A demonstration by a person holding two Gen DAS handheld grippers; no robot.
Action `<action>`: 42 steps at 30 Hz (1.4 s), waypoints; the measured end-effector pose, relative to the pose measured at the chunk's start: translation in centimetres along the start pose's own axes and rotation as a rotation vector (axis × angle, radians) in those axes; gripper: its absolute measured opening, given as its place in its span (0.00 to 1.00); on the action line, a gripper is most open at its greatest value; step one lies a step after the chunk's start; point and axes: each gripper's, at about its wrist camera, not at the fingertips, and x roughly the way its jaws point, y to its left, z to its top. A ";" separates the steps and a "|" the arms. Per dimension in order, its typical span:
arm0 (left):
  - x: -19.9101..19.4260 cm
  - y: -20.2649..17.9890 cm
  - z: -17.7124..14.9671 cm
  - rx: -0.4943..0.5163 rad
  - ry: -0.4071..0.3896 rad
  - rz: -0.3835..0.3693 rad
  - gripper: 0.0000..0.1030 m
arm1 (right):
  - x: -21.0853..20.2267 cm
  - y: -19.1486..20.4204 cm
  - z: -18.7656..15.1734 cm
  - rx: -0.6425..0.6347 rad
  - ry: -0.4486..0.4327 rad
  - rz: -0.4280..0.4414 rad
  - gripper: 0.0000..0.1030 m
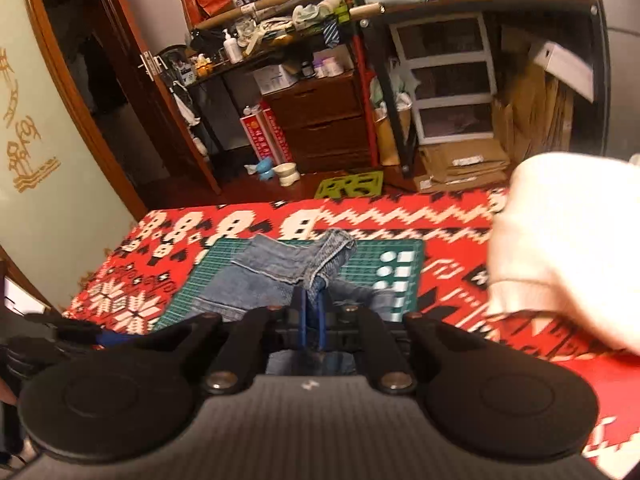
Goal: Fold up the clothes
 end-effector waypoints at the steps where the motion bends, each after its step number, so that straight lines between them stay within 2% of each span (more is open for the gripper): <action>1: -0.3 -0.2 0.2 0.004 -0.012 -0.007 0.36 | 0.4 -0.4 -0.3 -0.005 0.016 -0.018 0.06; 4: 0.7 -1.0 -0.4 0.033 0.008 -0.031 0.36 | 2.7 -1.8 -1.6 -0.002 0.079 -0.061 0.06; 8: 1.7 -1.5 -1.6 0.092 0.032 -0.027 0.36 | 4.7 -3.1 -2.9 0.038 0.097 -0.064 0.08; 10: 2.3 -1.8 -2.1 0.135 0.044 -0.008 0.36 | 4.7 -3.4 -3.1 0.038 0.094 -0.060 0.08; 12: 2.5 -2.1 -2.5 0.170 0.042 0.009 0.36 | 4.7 -3.9 -3.1 0.048 0.098 -0.057 0.14; 14: 2.5 -2.2 -2.5 0.176 0.039 0.006 0.36 | 4.5 -4.5 -2.8 0.084 0.096 -0.050 0.27; 18: 2.1 -2.6 -2.5 0.165 0.038 -0.019 0.39 | 3.6 -4.7 -2.2 0.115 0.074 -0.045 0.28; 22: 1.4 -3.5 -2.7 0.182 0.037 -0.011 0.41 | 1.9 -4.1 -1.9 0.111 0.049 -0.048 0.29; 26: 0.5 -4.0 -3.3 0.187 0.030 -0.004 0.42 | -1.0 -3.2 -2.3 0.111 0.022 -0.053 0.30; 29: -0.3 -4.4 -4.0 0.179 0.030 0.002 0.42 | -3.2 -1.3 -3.2 0.068 0.020 -0.020 0.31; 33: -1.5 -4.7 -5.0 0.149 0.054 -0.019 0.42 | -5.3 2.3 -5.7 0.009 0.079 0.040 0.31; 36: -2.2 -5.0 -6.4 0.145 0.072 0.012 0.45 | -6.4 4.5 -7.8 -0.024 0.112 0.063 0.31; 42: -3.7 -5.1 -8.8 0.113 0.084 0.021 0.49 | -7.6 7.5 -11.3 -0.079 0.144 0.033 0.31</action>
